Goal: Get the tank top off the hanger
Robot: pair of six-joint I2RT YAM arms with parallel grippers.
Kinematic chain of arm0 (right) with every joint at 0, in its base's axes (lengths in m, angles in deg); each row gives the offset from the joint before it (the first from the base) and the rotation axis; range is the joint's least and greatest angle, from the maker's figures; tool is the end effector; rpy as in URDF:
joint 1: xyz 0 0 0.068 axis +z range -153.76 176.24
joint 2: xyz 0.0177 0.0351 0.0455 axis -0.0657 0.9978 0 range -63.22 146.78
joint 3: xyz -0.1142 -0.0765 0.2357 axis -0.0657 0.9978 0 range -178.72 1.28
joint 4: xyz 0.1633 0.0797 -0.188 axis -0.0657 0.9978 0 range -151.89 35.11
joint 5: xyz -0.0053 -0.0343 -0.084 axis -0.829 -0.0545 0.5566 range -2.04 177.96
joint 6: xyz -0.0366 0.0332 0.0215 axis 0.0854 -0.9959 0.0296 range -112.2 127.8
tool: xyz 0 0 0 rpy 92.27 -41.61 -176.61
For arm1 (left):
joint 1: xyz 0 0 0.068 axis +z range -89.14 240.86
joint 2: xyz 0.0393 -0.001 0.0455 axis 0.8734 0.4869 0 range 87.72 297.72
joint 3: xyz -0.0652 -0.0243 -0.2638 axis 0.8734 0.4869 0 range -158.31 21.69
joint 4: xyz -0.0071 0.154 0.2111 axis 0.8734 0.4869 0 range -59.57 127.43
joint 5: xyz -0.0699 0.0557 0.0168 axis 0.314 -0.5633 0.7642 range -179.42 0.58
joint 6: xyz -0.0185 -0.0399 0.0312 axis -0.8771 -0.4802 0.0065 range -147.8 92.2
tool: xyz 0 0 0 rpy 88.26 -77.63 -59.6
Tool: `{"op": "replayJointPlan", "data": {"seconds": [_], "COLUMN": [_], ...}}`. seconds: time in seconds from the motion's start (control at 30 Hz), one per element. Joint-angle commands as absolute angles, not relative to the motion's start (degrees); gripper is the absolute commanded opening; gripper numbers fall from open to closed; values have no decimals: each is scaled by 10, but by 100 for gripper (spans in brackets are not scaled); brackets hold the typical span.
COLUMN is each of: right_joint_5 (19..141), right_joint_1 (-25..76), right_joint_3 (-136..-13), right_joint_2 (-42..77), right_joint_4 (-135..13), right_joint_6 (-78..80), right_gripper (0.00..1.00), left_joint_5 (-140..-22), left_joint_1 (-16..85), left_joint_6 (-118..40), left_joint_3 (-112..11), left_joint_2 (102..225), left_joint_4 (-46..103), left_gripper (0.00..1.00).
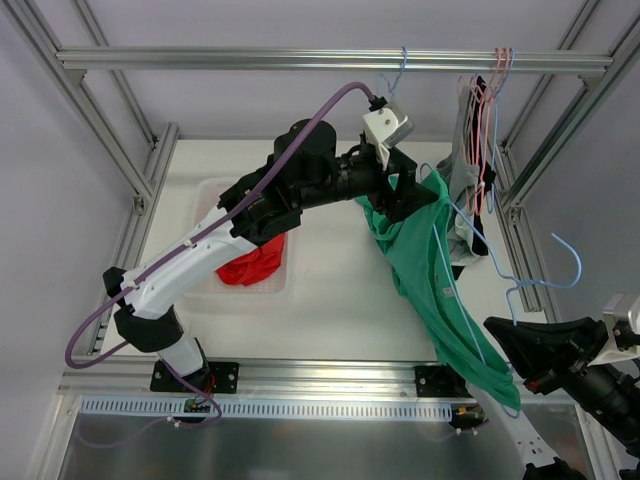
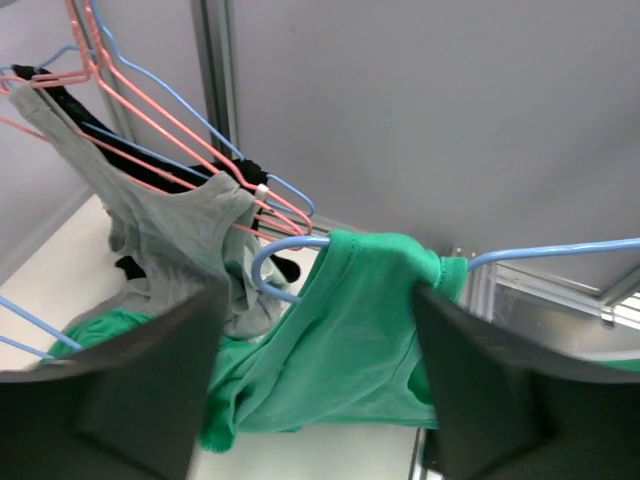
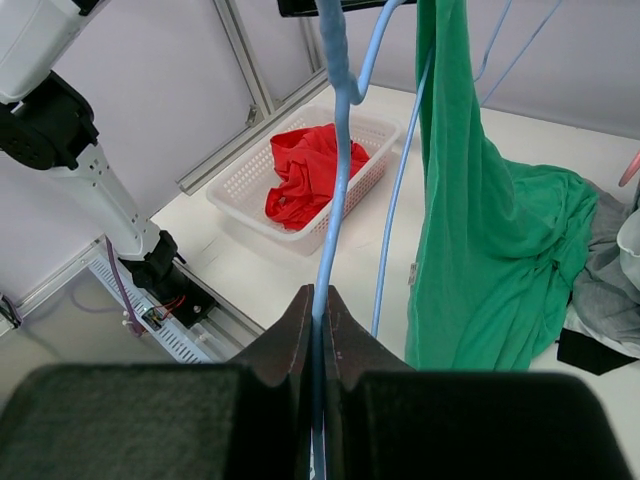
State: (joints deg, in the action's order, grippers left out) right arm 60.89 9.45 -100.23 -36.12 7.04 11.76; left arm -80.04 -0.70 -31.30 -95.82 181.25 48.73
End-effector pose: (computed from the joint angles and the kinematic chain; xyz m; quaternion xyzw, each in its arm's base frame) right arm -0.1028 -0.0076 0.4960 -0.2689 0.6205 0.2149 0.7046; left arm 0.1588 -0.3056 0.5421 0.3776 0.5555 -0.4436 0.5933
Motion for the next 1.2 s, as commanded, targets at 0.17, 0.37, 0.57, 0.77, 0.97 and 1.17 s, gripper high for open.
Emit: {"op": "replayJointPlan", "data": {"seconds": [0.17, 0.37, 0.57, 0.77, 0.97, 1.17], "right_joint_5": [589, 594, 588, 505, 388, 360], "right_joint_1": [92, 92, 98, 115, 123, 121], "right_joint_3": [-1022, -1007, -979, -975, -969, -858], "right_joint_2": [-339, -344, -354, -361, -367, -372], "right_joint_4": [52, 52, 69, 83, -10, -423], "right_joint_6": [113, 118, 150, 178, 149, -9], "right_gripper": [0, 0, 0, 0, 0, 0], "left_joint_5": [-764, -803, -883, -1059, -1182, -1117], "left_joint_1": [-12, -12, -15, -18, -17, -17], "left_joint_6": [-333, -332, -347, -354, -353, -361], "left_joint_3": [-955, -921, -855, -761, -706, -644], "left_joint_2": [1814, 1779, 1696, 1568, 1480, 1384], "left_joint_4": [446, 441, 417, 389, 387, 387], "left_gripper": [14, 0, 0, 0, 0, 0]}}
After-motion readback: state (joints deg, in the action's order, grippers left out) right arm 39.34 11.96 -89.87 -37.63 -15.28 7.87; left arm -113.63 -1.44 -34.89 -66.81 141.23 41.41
